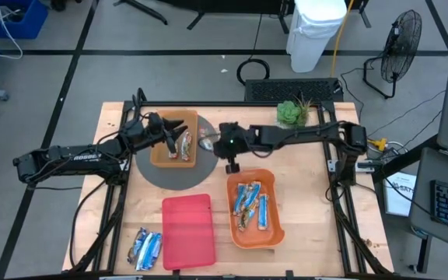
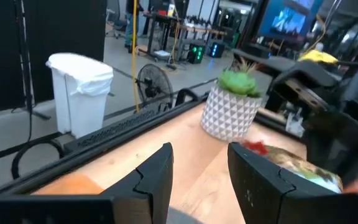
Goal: Pick and place Granola Bars by type
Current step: Put the red granola bar into the light orange bin
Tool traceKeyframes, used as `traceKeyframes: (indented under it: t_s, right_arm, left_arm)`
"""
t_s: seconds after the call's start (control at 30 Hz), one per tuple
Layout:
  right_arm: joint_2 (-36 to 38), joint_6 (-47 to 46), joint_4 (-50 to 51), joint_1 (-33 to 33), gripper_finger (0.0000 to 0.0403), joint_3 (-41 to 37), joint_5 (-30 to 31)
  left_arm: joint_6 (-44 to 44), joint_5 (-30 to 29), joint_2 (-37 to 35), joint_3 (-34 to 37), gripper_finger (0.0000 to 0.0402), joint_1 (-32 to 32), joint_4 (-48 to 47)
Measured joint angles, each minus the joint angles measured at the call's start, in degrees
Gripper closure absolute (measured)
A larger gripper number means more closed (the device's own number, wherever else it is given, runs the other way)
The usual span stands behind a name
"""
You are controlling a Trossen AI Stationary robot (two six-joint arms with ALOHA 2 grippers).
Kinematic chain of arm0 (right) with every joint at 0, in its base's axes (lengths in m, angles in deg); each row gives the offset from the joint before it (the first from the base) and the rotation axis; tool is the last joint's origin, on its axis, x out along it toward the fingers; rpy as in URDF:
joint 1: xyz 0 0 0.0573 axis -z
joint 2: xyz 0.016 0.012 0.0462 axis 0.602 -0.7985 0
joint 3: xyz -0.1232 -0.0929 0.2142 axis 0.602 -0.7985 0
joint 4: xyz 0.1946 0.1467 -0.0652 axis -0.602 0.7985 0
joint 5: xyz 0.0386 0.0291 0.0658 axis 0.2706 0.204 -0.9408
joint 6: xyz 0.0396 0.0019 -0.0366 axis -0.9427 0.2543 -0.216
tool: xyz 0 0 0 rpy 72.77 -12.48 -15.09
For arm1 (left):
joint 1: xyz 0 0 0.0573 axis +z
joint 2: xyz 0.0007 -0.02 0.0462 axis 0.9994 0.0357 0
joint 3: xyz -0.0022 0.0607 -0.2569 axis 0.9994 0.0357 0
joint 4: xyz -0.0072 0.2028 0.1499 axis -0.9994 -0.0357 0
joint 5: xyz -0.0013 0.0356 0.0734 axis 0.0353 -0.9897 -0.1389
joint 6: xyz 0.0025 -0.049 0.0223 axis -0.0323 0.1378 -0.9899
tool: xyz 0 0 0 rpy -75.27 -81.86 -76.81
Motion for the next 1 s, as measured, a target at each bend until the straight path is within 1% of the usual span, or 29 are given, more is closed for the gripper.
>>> traceKeyframes:
  t_s: [0.13, 0.2, 0.37, 0.57, 0.73, 0.9, 1.0]
  right_arm:
    - [0.0, 4.7, -4.1, -2.3, 0.0392, 0.0, 7.9]
    - [0.0, 6.5, -7.6, -2.9, 0.0393, -0.6, 10.4]
    - [0.0, 8.3, -15.7, -2.8, 0.0393, -3.9, 10.5]
    - [0.0, 9.3, -22.2, -1.3, 0.0393, -7.7, 10.8]
    - [0.0, 9.3, -24.8, -0.1, 0.0394, -8.5, 10.7]
    - [0.0, 9.3, -25.6, 0.1, 0.0395, -8.6, 10.4]
    - [0.0, 9.3, -25.6, 0.1, 0.0395, -8.6, 10.2]
  left_arm:
    - [1.5, 1.0, 0.0, 0.0, 0.0245, 0.0, 1.8]
    - [3.0, 2.4, 0.1, 0.0, 0.0245, 0.0, 2.6]
    - [6.0, 5.5, 2.3, 0.0, 0.0245, -0.1, 7.0]
    - [8.1, 6.0, 7.2, 0.0, 0.0245, -1.1, 13.9]
    - [13.6, 6.0, 10.8, 0.0, 0.0245, -1.2, 18.9]
    - [14.7, 6.0, 13.8, -0.3, 0.0245, -1.2, 22.1]
    - [15.6, 6.0, 15.6, -2.0, 0.0245, -1.2, 22.7]
